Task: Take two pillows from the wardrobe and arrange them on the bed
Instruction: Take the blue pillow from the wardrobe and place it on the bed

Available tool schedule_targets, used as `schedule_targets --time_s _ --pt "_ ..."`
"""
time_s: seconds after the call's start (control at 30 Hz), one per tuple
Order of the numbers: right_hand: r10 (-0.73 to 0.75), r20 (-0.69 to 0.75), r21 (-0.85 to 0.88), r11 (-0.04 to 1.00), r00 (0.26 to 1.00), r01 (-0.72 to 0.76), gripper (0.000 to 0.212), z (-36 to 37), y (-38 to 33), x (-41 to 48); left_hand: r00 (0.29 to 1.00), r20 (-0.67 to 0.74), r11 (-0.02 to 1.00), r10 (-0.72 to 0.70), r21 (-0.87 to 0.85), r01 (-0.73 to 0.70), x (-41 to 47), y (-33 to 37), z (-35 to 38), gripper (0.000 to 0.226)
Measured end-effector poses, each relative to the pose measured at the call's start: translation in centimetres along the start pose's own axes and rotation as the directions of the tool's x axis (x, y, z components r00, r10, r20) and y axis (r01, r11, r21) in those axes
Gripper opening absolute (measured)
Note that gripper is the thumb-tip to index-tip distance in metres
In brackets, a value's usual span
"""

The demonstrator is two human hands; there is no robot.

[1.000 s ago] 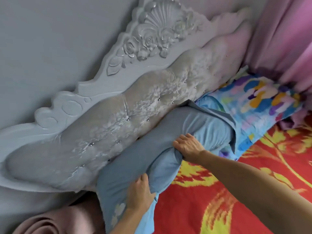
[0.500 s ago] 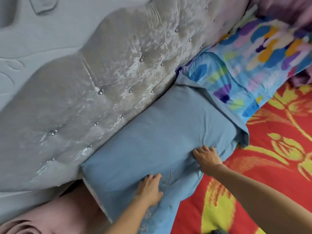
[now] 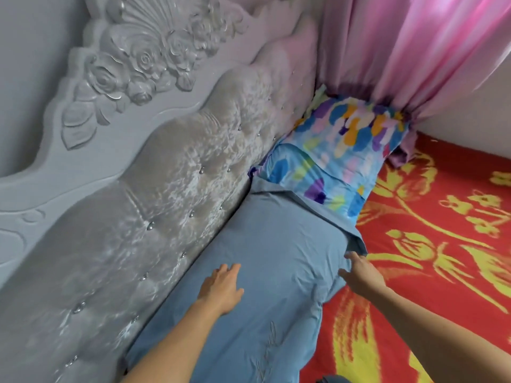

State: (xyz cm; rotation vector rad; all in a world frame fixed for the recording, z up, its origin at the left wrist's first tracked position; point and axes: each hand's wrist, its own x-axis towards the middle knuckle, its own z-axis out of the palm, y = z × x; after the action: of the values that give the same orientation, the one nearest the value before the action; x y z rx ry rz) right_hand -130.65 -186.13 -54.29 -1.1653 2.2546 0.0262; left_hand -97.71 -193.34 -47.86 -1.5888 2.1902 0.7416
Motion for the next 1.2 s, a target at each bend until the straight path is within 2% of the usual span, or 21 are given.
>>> schedule_targets --time_s 0.1,0.23,0.33,0.4,0.47,0.5,0.63,0.73,0.8,0.93,1.03,1.13,1.2 --pt "0.129 -0.088 0.255 0.961 0.988 -0.103 0.046 -2.2 0.5 5.3 1.000 -0.006 1.000 0.021 0.005 -0.021 3.7 2.1 -0.3 0.054" --pt "0.301 -0.115 0.524 0.828 0.947 -0.199 0.058 -3.8 -0.1 15.8 0.999 -0.052 0.999 0.007 0.048 -0.005 11.8 3.8 -0.1 0.062" --pt "0.417 -0.008 0.631 0.707 0.909 -0.319 0.080 -3.3 -0.6 24.3 0.997 -0.054 0.997 -0.055 0.057 0.058 19.1 5.7 1.3 0.086" --pt "0.471 0.110 0.707 0.582 0.875 -0.402 0.097 -2.0 -0.8 28.8 0.997 0.002 0.994 -0.080 0.069 0.080 23.2 7.2 3.4 0.100" --pt "0.531 0.149 0.776 0.460 0.834 -0.431 0.103 -0.3 -0.9 31.9 0.992 0.064 0.988 -0.110 0.116 0.102 26.0 8.0 5.6 0.105" --pt "0.545 0.125 0.791 0.450 0.829 -0.415 0.100 0.3 -1.0 32.9 0.989 0.083 0.984 -0.126 0.140 0.113 26.9 7.9 6.3 0.105" --pt "0.462 -0.114 0.810 0.556 0.879 -0.187 0.068 0.2 -0.2 34.0 0.977 0.151 0.979 -0.153 0.161 0.128 28.6 6.1 6.6 0.103" --pt "0.396 -0.221 0.710 0.692 0.891 -0.131 0.066 -1.3 4.0 34.6 0.975 0.171 0.982 -0.145 0.142 0.121 29.0 6.1 6.3 0.103" --pt "0.388 -0.162 0.665 0.723 0.908 -0.190 0.070 -1.4 6.6 35.2 0.972 0.184 0.981 -0.148 0.148 0.122 29.1 6.3 6.2 0.103" --pt "0.375 -0.020 0.668 0.695 0.927 -0.267 0.092 -0.2 7.5 34.6 0.971 0.170 0.977 -0.168 0.157 0.141 29.3 6.3 6.4 0.103" --pt "0.347 -0.028 0.732 0.646 0.938 -0.217 0.097 0.3 6.9 31.4 0.980 0.133 0.982 -0.146 0.136 0.127 28.6 5.9 6.0 0.102" --pt "0.348 -0.080 0.752 0.636 0.934 -0.172 0.098 1.0 5.2 26.5 0.995 -0.067 0.995 -0.072 0.070 0.076 26.9 4.7 4.9 0.090" --pt "0.316 -0.024 0.722 0.662 0.949 -0.202 0.108 2.7 3.3 22.3 0.979 -0.202 0.999 -0.031 0.012 0.034 25.5 3.5 4.7 0.076"
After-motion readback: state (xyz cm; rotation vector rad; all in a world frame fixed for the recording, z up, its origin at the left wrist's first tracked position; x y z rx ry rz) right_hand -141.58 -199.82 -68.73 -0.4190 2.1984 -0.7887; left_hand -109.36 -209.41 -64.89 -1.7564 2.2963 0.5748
